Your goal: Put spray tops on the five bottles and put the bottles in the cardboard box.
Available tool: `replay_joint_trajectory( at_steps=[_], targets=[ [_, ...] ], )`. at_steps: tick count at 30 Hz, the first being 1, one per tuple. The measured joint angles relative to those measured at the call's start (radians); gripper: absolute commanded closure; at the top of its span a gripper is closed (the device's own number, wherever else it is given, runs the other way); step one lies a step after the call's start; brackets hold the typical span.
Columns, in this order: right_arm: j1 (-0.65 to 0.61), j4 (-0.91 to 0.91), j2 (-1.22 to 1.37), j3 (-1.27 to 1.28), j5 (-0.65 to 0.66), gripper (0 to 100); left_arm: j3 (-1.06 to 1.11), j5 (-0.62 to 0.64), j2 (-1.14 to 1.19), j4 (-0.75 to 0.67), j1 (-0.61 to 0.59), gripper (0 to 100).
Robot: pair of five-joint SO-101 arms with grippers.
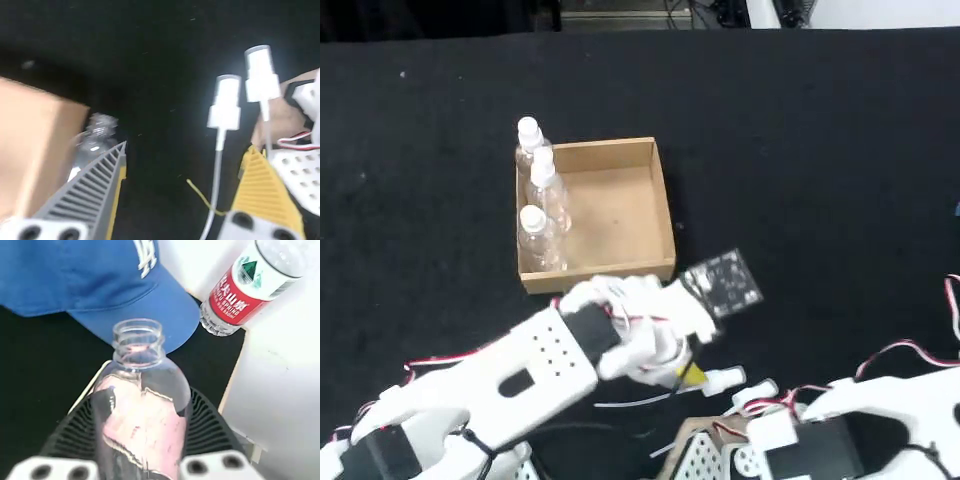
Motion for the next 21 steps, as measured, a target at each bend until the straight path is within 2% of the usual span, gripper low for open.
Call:
replay_joint_trajectory(
  at_steps=[4,9,16,21],
  targets=[
    [0.018,0.000,0.066,-0.052,0.000,98.8,0.060,0.041,0.000,-0.121,0.071,67],
    [0.023,0.000,0.092,-0.066,0.002,98.7,0.061,0.069,0.089,-0.198,0.110,67],
    [0.035,0.000,0.092,-0.066,0.000,98.7,-0.132,0.103,0.405,-0.229,0.149,67],
    [0.035,0.000,0.092,-0.066,0.002,98.7,-0.218,0.103,0.466,-0.230,0.206,67]
  ],
)
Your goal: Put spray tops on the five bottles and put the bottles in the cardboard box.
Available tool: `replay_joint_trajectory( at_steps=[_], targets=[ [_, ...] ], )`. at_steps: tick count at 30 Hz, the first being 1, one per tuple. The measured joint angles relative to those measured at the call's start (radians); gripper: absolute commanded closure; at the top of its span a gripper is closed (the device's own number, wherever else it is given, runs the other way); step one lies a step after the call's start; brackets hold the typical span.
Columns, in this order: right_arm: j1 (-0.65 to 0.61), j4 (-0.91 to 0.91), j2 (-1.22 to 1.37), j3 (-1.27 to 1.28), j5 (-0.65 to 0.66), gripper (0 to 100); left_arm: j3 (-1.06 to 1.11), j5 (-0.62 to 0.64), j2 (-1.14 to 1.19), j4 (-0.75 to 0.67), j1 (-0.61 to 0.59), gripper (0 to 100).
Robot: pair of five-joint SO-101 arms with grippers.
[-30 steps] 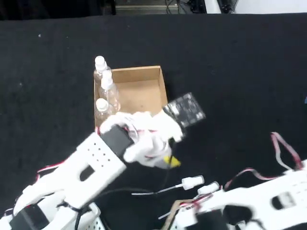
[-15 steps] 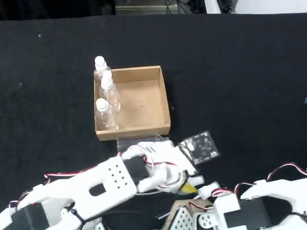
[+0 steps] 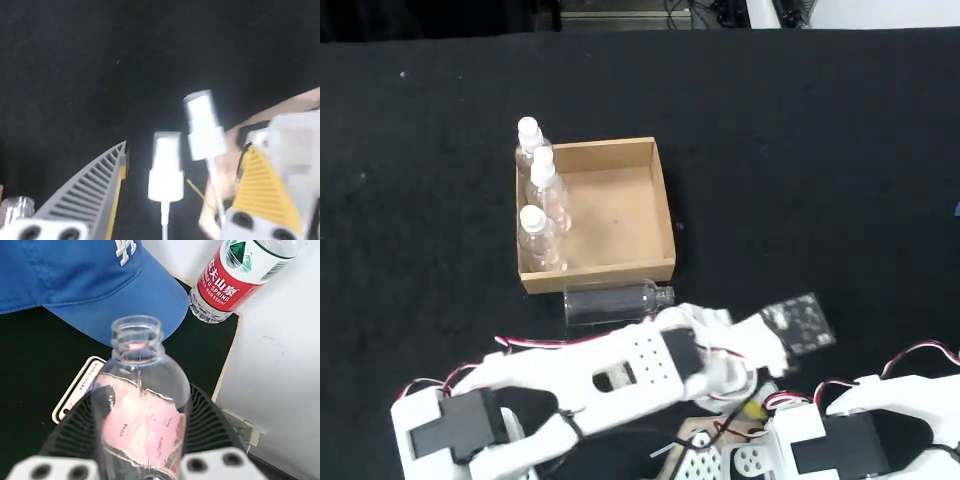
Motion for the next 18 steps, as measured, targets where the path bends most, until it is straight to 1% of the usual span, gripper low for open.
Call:
replay_joint_trajectory(
  at_steps=[7,12,18],
  targets=[
    [0.000,0.000,0.000,0.000,-0.002,98.7,-0.052,0.003,0.011,-0.003,0.026,67],
    [0.000,0.000,0.000,0.000,-0.002,98.7,-0.058,0.058,0.015,-0.011,0.035,67],
    [0.000,0.000,0.002,0.000,-0.002,98.7,-0.068,0.064,0.015,-0.011,0.038,67]
  ],
)
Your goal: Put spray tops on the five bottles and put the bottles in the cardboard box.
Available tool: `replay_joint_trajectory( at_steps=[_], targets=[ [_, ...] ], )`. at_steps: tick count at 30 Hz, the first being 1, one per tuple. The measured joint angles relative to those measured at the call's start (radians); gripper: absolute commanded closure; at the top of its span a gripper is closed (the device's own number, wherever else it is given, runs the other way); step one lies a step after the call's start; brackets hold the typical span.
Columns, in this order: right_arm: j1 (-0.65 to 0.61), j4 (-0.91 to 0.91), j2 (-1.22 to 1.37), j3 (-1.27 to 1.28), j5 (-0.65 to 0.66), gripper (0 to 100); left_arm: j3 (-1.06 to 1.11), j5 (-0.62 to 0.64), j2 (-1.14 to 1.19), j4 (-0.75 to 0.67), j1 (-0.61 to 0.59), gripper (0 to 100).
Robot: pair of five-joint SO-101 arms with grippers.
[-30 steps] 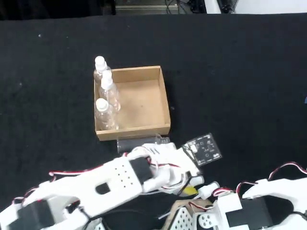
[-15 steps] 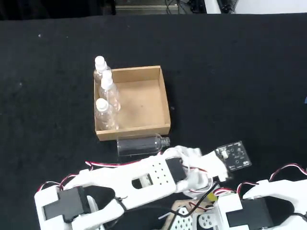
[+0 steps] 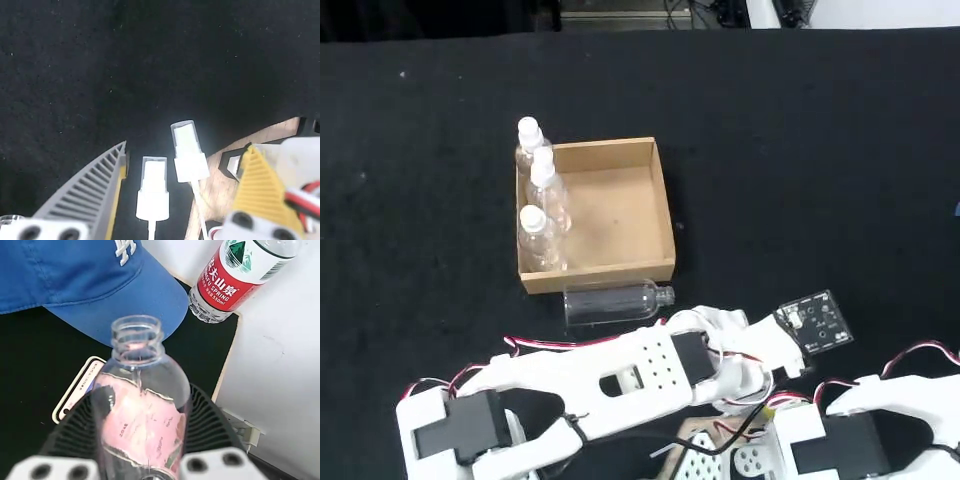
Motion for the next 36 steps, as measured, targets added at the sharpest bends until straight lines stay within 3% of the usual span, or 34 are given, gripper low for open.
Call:
replay_joint_trajectory(
  at_steps=[12,18,22,28,36],
  targets=[
    [0.000,0.000,0.000,0.000,0.000,98.7,-0.015,-0.037,0.209,0.000,0.009,67],
    [0.000,0.000,0.000,0.000,0.003,98.7,-0.026,-0.041,0.212,0.005,0.009,81],
    [0.000,0.000,0.000,0.000,0.002,98.7,-0.063,-0.091,0.212,0.097,0.009,87],
    [0.000,0.000,0.000,0.000,0.000,98.7,-0.157,-0.106,0.210,0.267,0.011,88],
    [0.000,0.000,0.000,0.000,0.023,98.7,-0.163,-0.114,0.212,0.315,-0.044,88]
  ],
)
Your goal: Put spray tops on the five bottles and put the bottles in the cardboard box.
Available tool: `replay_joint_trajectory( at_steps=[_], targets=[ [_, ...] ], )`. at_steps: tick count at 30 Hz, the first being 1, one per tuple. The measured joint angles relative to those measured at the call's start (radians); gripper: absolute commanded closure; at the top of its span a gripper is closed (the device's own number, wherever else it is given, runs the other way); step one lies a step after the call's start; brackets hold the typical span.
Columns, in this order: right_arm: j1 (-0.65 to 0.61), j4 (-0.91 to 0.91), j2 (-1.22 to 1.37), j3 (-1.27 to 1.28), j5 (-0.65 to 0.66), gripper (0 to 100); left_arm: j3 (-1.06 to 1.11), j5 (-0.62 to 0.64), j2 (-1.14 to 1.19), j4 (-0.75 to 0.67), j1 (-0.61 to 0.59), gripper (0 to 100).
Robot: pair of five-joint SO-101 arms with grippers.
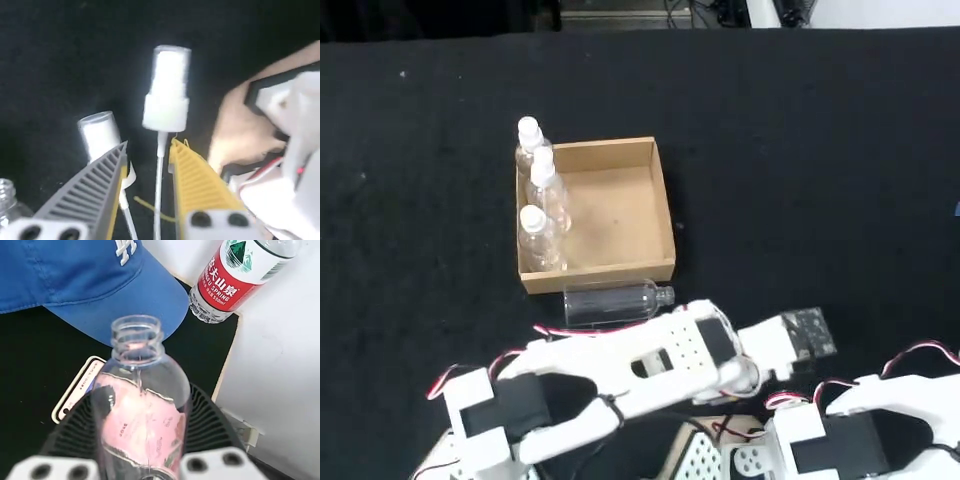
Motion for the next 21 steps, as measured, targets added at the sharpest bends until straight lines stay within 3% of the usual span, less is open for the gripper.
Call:
replay_joint_trajectory(
  at_steps=[5,10,21],
  targets=[
    [0.000,0.000,0.000,0.000,0.017,98.7,0.015,-0.002,-0.011,0.014,-0.005,85],
    [0.000,0.000,0.000,0.000,0.020,98.7,0.020,-0.002,-0.066,0.002,-0.005,69],
    [0.000,0.000,0.000,0.000,0.020,98.7,-0.003,-0.098,-0.005,-0.124,0.006,72]
  ],
)
